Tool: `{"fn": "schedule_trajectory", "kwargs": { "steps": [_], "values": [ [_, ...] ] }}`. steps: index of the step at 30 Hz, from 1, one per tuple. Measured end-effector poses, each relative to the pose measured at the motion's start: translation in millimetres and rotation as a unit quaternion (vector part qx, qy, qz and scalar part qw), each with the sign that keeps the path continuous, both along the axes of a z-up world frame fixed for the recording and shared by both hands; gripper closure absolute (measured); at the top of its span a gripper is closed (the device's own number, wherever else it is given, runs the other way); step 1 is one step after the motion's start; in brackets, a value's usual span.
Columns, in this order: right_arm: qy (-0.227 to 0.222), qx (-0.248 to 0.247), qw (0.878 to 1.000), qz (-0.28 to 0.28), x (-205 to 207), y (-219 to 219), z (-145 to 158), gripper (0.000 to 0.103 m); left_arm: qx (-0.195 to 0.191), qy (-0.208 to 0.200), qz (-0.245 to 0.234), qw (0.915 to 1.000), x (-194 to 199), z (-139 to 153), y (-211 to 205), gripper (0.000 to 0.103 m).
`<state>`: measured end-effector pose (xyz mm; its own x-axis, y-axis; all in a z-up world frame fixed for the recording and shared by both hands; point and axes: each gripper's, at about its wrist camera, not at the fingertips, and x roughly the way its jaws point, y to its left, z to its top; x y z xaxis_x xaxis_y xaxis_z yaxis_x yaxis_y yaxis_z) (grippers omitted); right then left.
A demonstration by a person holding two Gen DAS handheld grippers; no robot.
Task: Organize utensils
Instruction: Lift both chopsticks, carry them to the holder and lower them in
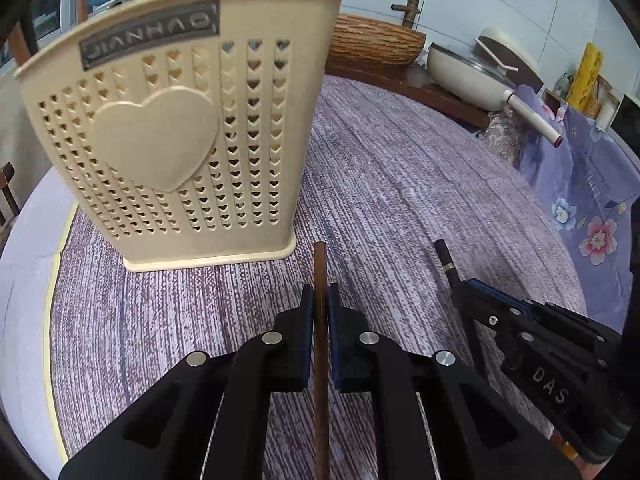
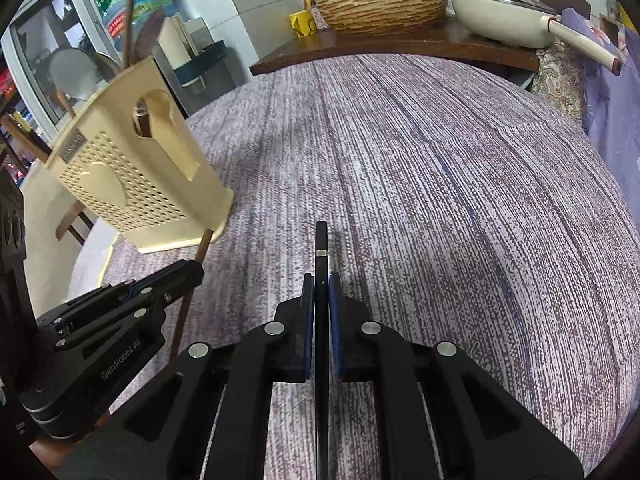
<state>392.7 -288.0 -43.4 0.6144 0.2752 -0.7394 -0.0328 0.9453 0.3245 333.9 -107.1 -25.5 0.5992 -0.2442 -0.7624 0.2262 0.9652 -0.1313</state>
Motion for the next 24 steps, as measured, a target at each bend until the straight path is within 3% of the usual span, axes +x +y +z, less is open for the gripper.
{"fn": "schedule_trajectory", "kwargs": {
  "steps": [13, 19, 24],
  "values": [
    [-0.094, 0.044, 0.993, 0.064, -50.6, 13.2, 69.9, 0.095, -0.047, -0.084, -0.008, 0.9953, -54.7, 67.7, 35.0, 0.095],
    [-0.136, 0.048, 0.985, 0.099, -75.4, 25.5, 102.5, 0.095, -0.047, -0.137, 0.002, 0.9895, -77.7, 99.0, 53.6, 0.095],
    [-0.16, 0.045, 0.979, 0.116, -86.0, 36.2, 124.0, 0.095, -0.054, -0.156, 0.014, 0.9861, -85.3, 113.7, 66.8, 0.095]
  ]
}}
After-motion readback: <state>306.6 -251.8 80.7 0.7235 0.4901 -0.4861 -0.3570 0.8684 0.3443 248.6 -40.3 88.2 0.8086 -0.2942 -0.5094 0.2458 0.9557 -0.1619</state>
